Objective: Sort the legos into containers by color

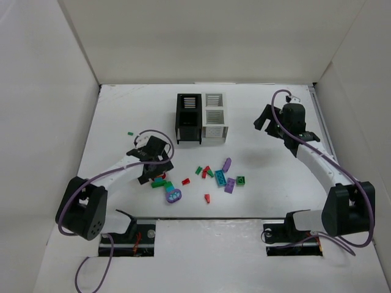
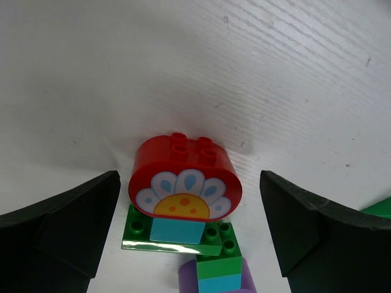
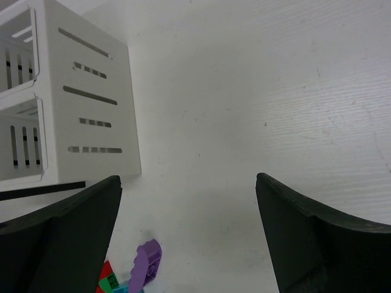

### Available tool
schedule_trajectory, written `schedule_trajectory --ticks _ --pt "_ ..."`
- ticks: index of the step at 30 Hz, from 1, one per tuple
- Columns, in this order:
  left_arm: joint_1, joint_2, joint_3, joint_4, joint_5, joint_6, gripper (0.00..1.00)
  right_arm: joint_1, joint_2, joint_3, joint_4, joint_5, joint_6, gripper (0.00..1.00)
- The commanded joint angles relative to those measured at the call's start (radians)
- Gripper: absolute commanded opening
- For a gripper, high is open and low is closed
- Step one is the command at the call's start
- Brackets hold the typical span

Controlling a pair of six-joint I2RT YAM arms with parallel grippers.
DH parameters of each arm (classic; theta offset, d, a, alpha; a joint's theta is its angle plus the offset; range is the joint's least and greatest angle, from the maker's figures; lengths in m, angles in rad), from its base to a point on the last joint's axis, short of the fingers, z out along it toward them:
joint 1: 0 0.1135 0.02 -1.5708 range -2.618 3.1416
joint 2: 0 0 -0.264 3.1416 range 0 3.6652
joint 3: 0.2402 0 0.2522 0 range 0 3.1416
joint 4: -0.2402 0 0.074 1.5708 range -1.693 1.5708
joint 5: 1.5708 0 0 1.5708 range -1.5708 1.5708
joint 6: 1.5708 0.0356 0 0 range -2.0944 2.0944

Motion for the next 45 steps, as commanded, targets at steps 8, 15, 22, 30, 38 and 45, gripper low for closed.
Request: schedule_trajectory --ticks 8,15,22,30,38,45 --pt "-0.001 0.023 0.019 -0.029 -0.066 -0.019 0.85 -0.009 0.003 -0.004 0.051 -0.018 0.003 0.95" --pt "-0.001 0.025 0.019 -0.029 -0.066 -0.019 0.66 -0.009 0.013 -0.004 0.051 -0.028 0.003 0.94" --pt "-0.01 -0.014 0.019 -0.02 -0.057 -0.019 0.51 -0.009 0.013 -0.004 0.051 -0.046 0.003 0.94" --pt "-0.01 -0.104 0.186 -0.043 -0.117 -0.042 0.43 0.044 0.013 0.005 0.084 -0.19 -0.089 0.93" --pt "-0.044 -0.192 0.349 0.181 -0.099 -0.112 0.39 0.262 -0.114 -0.059 0.307 -0.337 -0.22 0.91" --pt "-0.174 -0.201 0.369 0.365 -0.151 -0.236 0.4 0.472 -0.089 -0.081 0.601 -0.348 -0.194 0.86"
